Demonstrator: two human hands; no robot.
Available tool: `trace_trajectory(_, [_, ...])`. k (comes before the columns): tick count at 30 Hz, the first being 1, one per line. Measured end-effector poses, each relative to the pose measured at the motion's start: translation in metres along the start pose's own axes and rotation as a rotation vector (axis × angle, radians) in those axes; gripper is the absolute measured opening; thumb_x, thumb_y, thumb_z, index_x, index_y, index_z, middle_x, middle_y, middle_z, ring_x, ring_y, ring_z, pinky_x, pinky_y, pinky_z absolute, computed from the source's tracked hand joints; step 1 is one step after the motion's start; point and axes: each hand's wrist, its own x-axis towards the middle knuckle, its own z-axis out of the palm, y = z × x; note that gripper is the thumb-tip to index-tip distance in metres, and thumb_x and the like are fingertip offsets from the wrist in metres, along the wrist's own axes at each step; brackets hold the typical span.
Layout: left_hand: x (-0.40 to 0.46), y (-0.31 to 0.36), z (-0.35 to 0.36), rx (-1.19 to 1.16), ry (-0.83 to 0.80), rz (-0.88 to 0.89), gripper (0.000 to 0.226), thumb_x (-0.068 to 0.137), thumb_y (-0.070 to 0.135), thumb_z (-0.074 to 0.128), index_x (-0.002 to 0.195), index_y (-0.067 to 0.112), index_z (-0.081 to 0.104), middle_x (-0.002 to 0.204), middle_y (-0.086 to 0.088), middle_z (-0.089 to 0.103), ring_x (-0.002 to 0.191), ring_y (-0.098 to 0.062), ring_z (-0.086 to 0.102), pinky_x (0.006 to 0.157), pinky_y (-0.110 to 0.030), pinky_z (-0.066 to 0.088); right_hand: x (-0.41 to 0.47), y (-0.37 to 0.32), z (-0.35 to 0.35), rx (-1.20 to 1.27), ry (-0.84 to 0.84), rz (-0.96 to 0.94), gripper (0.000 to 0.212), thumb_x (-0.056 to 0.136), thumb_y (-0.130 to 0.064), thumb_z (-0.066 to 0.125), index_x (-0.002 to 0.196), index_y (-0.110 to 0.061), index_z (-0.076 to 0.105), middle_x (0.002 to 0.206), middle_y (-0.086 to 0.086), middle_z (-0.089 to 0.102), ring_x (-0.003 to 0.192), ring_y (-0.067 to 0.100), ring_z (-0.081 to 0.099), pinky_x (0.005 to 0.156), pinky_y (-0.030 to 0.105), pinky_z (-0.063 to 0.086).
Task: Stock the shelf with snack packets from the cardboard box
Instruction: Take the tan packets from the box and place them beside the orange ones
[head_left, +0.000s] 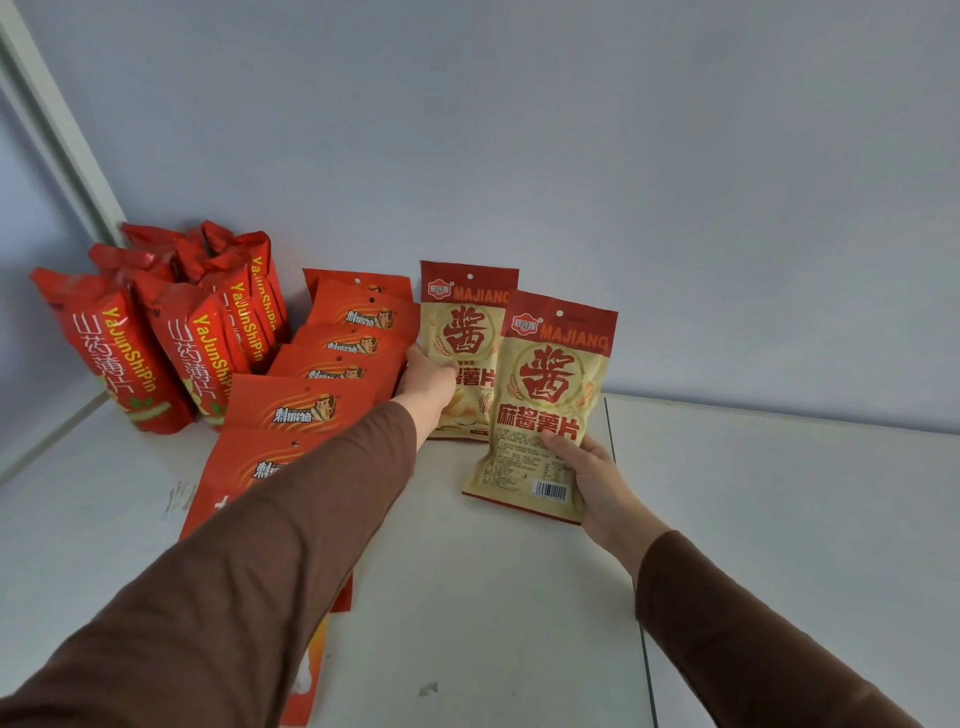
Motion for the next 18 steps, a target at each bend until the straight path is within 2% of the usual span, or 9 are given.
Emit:
trace_trajectory(3, [-0.009, 0.004, -0.001, 0.013, -0.015, 0.034, 0.077, 0.098, 0.013, 0.057, 0.158, 0.032, 0.012, 0.144, -0.006, 0.051, 0.122, -0.028, 0.056, 0.091, -0.035, 0.046, -0.002, 0.0, -0.001, 0.007, 0.003, 0.001, 0.036, 0.095, -0.018, 0.067, 0.13, -0.009, 0.061, 0.117, 0.015, 0.074, 0.107, 0.036, 0.072, 0.093, 0.054, 0.057])
trace_trajectory(6, [-0.013, 0.009, -0.006, 0.051, -0.044, 0.034, 0.081, 0.101, 0.012, 0.054, 0.16, 0.031, 0.002, 0.151, -0.006, 0.044, 0.124, -0.026, 0.053, 0.09, -0.034, 0.042, -0.004, 0.0, 0.0, 0.0, 0.002, -0.006, 0.034, 0.095, -0.017, 0.068, 0.128, -0.01, 0.062, 0.116, 0.014, 0.075, 0.106, 0.035, 0.073, 0.09, 0.052, 0.059])
trace_trajectory(9, [-0.022, 0.016, -0.013, 0.032, -0.128, 0.029, 0.08, 0.1, 0.007, 0.053, 0.16, 0.029, 0.005, 0.146, 0.002, 0.045, 0.125, -0.02, 0.048, 0.102, -0.037, 0.042, -0.005, -0.001, 0.004, -0.021, -0.001, -0.032, 0.031, 0.095, -0.015, 0.067, 0.125, -0.011, 0.062, 0.114, 0.012, 0.076, 0.104, 0.034, 0.074, 0.088, 0.05, 0.06])
trace_trajectory(11, [-0.025, 0.023, -0.026, 0.06, -0.177, 0.036, 0.07, 0.099, 0.006, 0.054, 0.157, 0.024, 0.018, 0.142, 0.005, 0.048, 0.123, -0.018, 0.047, 0.099, -0.037, 0.041, -0.003, -0.001, 0.008, -0.051, -0.004, -0.054, 0.029, 0.095, -0.013, 0.067, 0.124, -0.011, 0.062, 0.112, 0.012, 0.076, 0.102, 0.033, 0.074, 0.086, 0.05, 0.061])
trace_trajectory(13, [-0.03, 0.03, -0.044, 0.22, -0.222, 0.134, 0.051, 0.101, 0.012, 0.053, 0.149, 0.016, 0.035, 0.142, 0.004, 0.05, 0.126, -0.017, 0.048, 0.102, -0.036, 0.04, 0.002, -0.001, 0.016, -0.076, -0.019, -0.07, 0.029, 0.095, -0.01, 0.067, 0.123, -0.011, 0.062, 0.111, 0.012, 0.077, 0.101, 0.032, 0.075, 0.085, 0.05, 0.061])
trace_trajectory(15, [-0.036, 0.038, -0.066, 0.472, -0.242, 0.3, 0.048, 0.101, 0.023, 0.051, 0.148, 0.017, 0.042, 0.149, 0.0, 0.048, 0.137, -0.022, 0.046, 0.112, -0.04, 0.038, 0.01, 0.002, 0.028, -0.093, -0.042, -0.073, 0.03, 0.094, -0.008, 0.068, 0.123, -0.01, 0.061, 0.112, 0.013, 0.076, 0.101, 0.033, 0.074, 0.088, 0.053, 0.06])
trace_trajectory(18, [-0.047, 0.039, -0.091, 0.816, -0.158, 0.548, 0.045, 0.103, 0.021, 0.049, 0.147, 0.013, 0.045, 0.152, -0.005, 0.046, 0.141, -0.025, 0.042, 0.112, -0.037, 0.036, 0.024, 0.008, 0.052, -0.132, -0.042, -0.047, 0.036, 0.091, -0.009, 0.072, 0.125, -0.007, 0.059, 0.113, 0.014, 0.075, 0.1, 0.032, 0.075, 0.089, 0.055, 0.059])
